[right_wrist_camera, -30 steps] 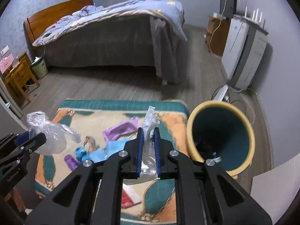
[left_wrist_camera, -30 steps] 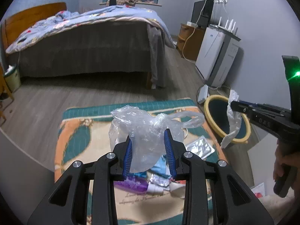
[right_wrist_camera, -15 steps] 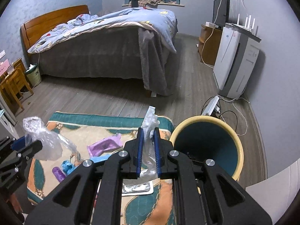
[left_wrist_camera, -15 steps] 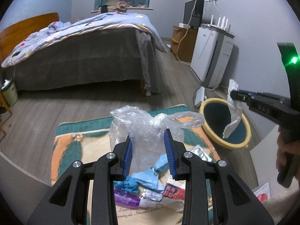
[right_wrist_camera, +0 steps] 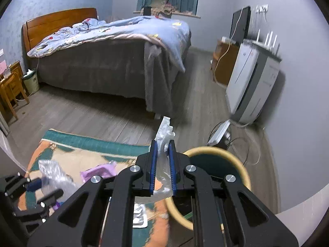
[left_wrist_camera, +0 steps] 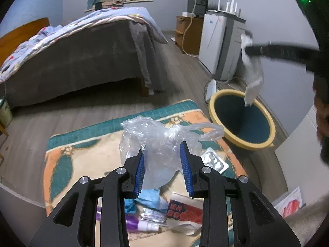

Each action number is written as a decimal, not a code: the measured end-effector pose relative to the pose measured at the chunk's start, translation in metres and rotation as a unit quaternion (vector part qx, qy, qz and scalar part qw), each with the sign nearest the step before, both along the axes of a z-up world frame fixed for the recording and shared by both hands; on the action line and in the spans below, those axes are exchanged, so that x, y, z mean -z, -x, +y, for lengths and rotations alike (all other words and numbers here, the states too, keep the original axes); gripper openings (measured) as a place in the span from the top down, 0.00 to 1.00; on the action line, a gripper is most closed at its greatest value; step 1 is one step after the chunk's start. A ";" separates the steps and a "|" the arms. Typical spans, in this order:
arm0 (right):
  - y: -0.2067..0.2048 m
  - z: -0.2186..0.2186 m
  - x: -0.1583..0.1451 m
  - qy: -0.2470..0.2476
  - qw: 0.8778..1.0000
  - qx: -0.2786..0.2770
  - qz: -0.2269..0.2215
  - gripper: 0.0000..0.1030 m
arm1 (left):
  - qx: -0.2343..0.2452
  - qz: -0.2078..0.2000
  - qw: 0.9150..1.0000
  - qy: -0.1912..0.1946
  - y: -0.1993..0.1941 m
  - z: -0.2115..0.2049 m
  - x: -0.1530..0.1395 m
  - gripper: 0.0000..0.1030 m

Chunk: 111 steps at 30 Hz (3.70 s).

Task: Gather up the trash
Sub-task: 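Carry the clear bag and white wrapper over the bin and open both tools, then move both tools back over the trash on the cushion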

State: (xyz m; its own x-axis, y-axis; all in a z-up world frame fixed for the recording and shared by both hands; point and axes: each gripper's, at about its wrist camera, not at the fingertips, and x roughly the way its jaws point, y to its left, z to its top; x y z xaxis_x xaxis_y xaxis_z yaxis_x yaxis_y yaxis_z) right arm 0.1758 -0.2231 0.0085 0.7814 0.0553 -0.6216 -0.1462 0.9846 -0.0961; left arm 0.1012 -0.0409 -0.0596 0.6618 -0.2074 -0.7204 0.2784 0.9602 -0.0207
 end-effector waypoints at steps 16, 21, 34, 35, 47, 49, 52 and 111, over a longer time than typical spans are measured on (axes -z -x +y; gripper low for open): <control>-0.026 -0.062 0.024 -0.009 0.998 0.048 0.046 0.89 | 0.026 0.014 0.999 -0.028 0.001 -0.041 0.025 0.67; -0.030 -0.080 0.031 -0.025 0.996 0.062 0.060 0.89 | 0.013 0.015 1.000 -0.001 -0.012 -0.057 0.018 0.67; -0.034 -0.092 0.041 -0.019 0.995 0.074 0.069 0.89 | 0.047 0.017 0.998 0.029 -0.045 -0.114 -0.002 0.67; -0.034 -0.094 0.040 -0.018 0.994 0.078 0.068 0.89 | 0.051 0.017 0.998 0.030 -0.049 -0.120 -0.003 0.67; -0.036 -0.137 0.050 0.007 0.983 0.167 0.070 0.89 | 0.090 0.044 0.994 0.033 -0.083 -0.177 0.001 0.67; -0.036 -0.141 0.050 0.009 0.982 0.176 0.066 0.89 | 0.094 0.048 0.994 0.033 -0.087 -0.185 0.003 0.67; -0.036 -0.145 0.050 0.016 0.981 0.186 0.060 0.89 | 0.101 0.050 0.993 0.031 -0.091 -0.194 0.005 0.67; -0.036 -0.094 0.033 -0.071 0.990 0.111 0.053 0.06 | -0.059 -0.016 0.998 -0.026 -0.036 -0.009 -0.016 0.05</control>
